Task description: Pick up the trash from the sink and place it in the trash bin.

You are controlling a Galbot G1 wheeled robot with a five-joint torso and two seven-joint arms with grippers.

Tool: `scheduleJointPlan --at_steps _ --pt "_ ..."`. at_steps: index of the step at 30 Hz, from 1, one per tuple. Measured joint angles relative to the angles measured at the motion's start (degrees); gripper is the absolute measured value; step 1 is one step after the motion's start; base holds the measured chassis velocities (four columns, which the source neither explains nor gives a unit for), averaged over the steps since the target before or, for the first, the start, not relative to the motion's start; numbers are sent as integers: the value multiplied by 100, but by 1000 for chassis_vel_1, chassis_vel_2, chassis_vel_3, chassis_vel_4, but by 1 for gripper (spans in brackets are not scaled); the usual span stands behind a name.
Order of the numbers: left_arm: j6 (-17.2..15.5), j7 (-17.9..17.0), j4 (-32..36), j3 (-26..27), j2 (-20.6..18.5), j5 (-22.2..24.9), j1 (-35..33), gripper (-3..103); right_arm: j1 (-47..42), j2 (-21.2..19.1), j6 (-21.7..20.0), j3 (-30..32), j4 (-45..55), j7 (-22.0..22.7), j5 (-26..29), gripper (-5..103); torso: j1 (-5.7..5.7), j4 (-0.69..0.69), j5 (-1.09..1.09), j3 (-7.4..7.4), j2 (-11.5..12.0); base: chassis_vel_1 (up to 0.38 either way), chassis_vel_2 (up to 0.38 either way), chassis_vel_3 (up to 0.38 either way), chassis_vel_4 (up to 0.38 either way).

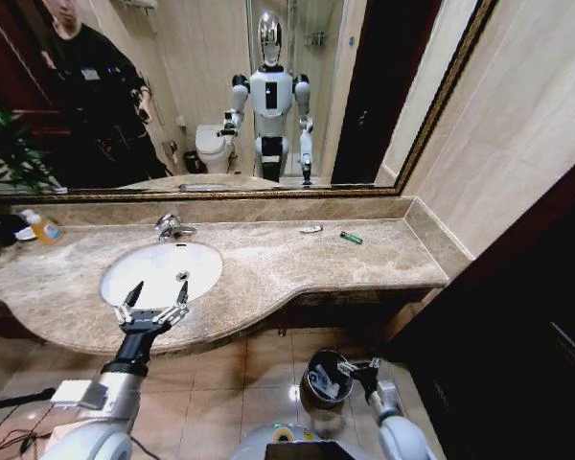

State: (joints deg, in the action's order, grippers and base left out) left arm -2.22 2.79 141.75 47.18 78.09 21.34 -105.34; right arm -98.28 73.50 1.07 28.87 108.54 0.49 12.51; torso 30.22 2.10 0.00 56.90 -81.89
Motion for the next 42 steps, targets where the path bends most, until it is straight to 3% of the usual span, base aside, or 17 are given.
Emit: scheduleJointPlan --at_steps 5,9,18,26,29,32,42 --pt "0 0 0 0 0 0 -1 100 39 -175 -358 75 794 21 299 100 0 1 0 0 0 0 0 0 0" --pt "0 0 0 -1 0 1 -1 100 617 -542 -1011 232 1276 -106 724 100 0 2 -1 0 0 0 0 0 0" --pt "0 0 0 -1 0 0 0 100 2197 -1305 -1810 283 818 -468 1614 100 1 2 1 1 1 0 0 0 0" --pt "0 1 -1 0 0 0 0 100 3744 -1798 -1935 -58 -729 -1474 1954 100 2 2 0 1 1 0 0 0 0" --pt "0 2 0 -1 0 0 0 100 4138 -1847 -1835 -160 -1273 -1818 1982 100 2 2 1 1 1 0 0 0 0" --pt "0 1 0 -1 0 0 0 100 4814 -1869 -1609 -334 -2250 -2439 2000 100 2 0 1 2 1 0 0 0 0" --pt "0 0 0 -1 0 0 0 100 6415 -1635 -1436 -955 -4028 -3062 1730 100 2 2 -2 1 1 0 0 0 0"
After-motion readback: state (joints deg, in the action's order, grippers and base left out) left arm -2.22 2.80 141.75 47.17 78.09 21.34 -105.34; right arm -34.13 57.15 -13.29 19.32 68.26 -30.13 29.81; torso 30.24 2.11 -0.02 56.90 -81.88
